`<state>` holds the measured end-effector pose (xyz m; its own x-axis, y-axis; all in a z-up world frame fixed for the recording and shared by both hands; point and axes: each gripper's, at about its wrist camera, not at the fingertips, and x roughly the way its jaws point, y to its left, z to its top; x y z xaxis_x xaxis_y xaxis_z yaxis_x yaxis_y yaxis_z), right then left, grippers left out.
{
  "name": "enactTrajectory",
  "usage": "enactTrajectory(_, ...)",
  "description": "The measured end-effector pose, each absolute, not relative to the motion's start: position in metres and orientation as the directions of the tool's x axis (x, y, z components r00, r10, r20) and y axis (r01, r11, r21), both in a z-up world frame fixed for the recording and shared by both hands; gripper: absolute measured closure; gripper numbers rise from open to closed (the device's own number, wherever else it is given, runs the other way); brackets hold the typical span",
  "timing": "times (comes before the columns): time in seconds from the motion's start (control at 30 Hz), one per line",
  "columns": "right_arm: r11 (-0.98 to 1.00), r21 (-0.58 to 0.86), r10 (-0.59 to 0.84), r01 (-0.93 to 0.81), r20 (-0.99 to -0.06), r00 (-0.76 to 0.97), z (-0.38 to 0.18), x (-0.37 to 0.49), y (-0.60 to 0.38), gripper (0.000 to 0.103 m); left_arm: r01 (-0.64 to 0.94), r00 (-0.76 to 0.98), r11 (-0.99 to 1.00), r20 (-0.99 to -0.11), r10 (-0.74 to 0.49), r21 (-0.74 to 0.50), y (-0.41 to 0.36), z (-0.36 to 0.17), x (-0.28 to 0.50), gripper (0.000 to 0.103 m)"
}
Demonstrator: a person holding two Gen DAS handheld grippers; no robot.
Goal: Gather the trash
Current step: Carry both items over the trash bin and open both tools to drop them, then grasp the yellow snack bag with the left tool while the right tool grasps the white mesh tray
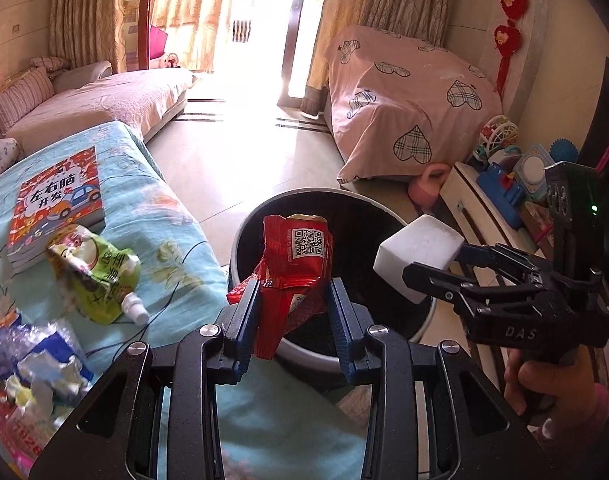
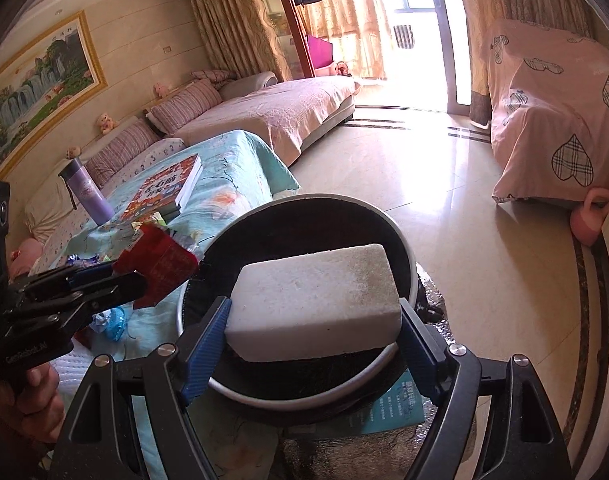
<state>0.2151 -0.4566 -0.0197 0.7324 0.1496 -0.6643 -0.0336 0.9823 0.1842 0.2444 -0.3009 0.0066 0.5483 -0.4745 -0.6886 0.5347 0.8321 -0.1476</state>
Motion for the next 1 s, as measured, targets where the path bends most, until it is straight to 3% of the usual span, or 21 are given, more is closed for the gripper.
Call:
enactTrajectory(0.27, 0.987, 0.143, 0.157, -0.079, -0.696, 0.701, -0.025, 0.233, -0.461, 0.019, 0.534, 0.514, 0.832, -0.724, -0.46, -0.149, -0.32, -0.006, 0.271, 0.063)
enactTrajectory(0.3, 0.987, 0.137, 0.157, -0.084, -0.701, 0.696, -0.026, 0.235, -0.46, 0.017, 0.534, 0.506, 0.831, -0.729, -0.461, -0.155, -0.321, -0.007, 0.273, 0.058)
enactTrajectory(0.33, 0.987, 0.132, 0.156, -0.088, -0.706, 0.691, -0.027, 0.236, -0.46, 0.015, 0.533, 0.502, 0.831, -0.731, -0.463, -0.16, -0.321, -0.008, 0.274, 0.045)
enactTrajectory(0.4, 0.989, 0.119, 0.143, -0.082, -0.718, 0.681, -0.031, 0.238, -0.46, 0.008, 0.53, 0.504, 0.832, -0.727, -0.466, -0.165, -0.32, -0.008, 0.274, 0.03)
enactTrajectory(1.0, 0.971, 0.235, 0.188, -0.046, -0.632, 0.752, -0.02, 0.165, -0.424, 0.007, 0.454, 0.558, 0.864, -0.686, -0.467, -0.22, -0.22, -0.001, 0.173, 0.03)
